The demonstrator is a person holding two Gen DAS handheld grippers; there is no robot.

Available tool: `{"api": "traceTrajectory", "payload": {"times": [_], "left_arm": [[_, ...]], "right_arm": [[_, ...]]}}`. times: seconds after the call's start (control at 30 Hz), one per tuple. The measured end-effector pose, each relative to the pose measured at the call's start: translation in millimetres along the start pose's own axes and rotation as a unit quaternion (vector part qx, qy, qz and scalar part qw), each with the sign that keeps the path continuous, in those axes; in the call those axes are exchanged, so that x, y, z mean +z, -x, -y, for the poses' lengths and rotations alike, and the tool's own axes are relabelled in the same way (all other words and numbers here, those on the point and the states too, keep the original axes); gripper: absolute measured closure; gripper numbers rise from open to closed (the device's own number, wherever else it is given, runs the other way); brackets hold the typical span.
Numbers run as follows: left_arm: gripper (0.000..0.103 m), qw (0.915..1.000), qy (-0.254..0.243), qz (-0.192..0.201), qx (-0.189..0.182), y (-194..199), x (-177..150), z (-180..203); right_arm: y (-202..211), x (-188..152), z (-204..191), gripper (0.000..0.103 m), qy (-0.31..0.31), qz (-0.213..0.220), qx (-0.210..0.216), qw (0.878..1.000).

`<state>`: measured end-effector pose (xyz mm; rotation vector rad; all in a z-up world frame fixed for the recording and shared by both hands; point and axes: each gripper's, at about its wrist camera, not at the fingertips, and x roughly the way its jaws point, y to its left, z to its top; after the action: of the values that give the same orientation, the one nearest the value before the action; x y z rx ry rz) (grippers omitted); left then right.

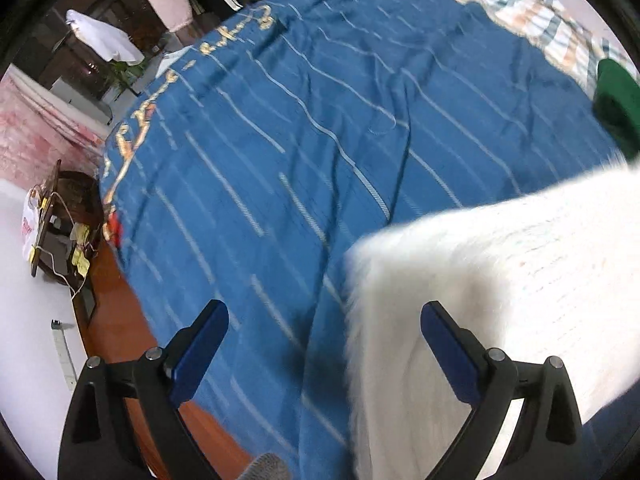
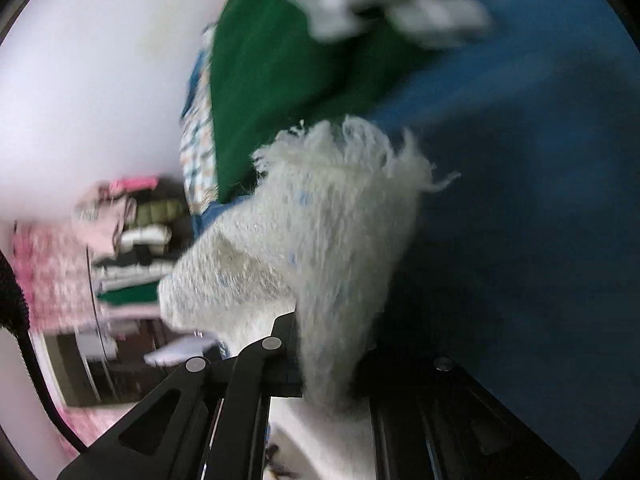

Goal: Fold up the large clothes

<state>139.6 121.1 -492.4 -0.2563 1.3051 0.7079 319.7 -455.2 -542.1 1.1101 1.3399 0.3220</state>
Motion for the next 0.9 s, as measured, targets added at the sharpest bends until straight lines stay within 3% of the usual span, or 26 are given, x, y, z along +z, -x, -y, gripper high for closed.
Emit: {"api": "traceTrajectory", "payload": {"times": [0.13, 0.17, 0.23, 0.3, 0.4, 0.47, 0.5, 0.57, 0.63, 0.67, 0.8, 0.87, 0.9], "left_arm": [[0.004, 1.0, 0.005, -0.002, -0.002, 22, -18, 0], [0.004, 1.0, 0.005, -0.005, -0.003, 23, -22, 2], [0.004, 0.9999, 0.001, -0.012, -0.009, 27, -30, 11], [0.004, 0.9996, -0.013, -0.02, -0.016, 31, -39, 27], [0.004, 0.9987, -0.046, -0.013, -0.016, 36, -47, 55], [0.004, 0.9978, -0.062, -0.005, -0.023, 39, -50, 73], [0.004, 0.9973, -0.068, -0.002, -0.028, 39, -50, 82], [0.004, 0.9965, -0.074, 0.005, -0.04, 40, -49, 99], [0.004, 0.9957, -0.08, 0.013, -0.046, 39, -46, 116], [0.004, 0.9953, -0.084, 0.013, -0.047, 37, -46, 122], [0.004, 0.9957, -0.083, 0.003, -0.041, 18, -48, 132], [0.004, 0.9964, -0.077, -0.01, -0.035, 9, -54, 130], [0.004, 0.9968, -0.069, -0.018, -0.036, 7, -57, 125]], "right_arm": [[81, -60, 63, 0.095, -0.05, 0.021, -0.075, 0.996], [100, -71, 81, 0.092, -0.059, 0.011, -0.116, 0.991], [117, -85, 102, 0.078, -0.071, -0.008, -0.189, 0.979], [145, -84, 114, 0.057, -0.059, 0.0, -0.245, 0.968], [178, -88, 91, 0.05, -0.002, 0.042, -0.313, 0.949], [185, -89, 50, 0.05, 0.061, 0.067, -0.298, 0.95], [181, -89, 35, 0.05, 0.089, 0.065, -0.277, 0.955], [144, -83, -6, 0.05, 0.155, 0.013, -0.205, 0.966], [108, -78, -25, 0.052, 0.185, -0.046, -0.16, 0.969], [78, -70, -39, 0.061, 0.195, -0.055, -0.16, 0.966], [-5, -29, -31, 0.068, 0.22, -0.041, -0.28, 0.934], [-47, -8, -7, 0.068, 0.205, -0.092, -0.311, 0.923], [-51, -6, -12, 0.068, 0.214, -0.092, -0.319, 0.919]]}}
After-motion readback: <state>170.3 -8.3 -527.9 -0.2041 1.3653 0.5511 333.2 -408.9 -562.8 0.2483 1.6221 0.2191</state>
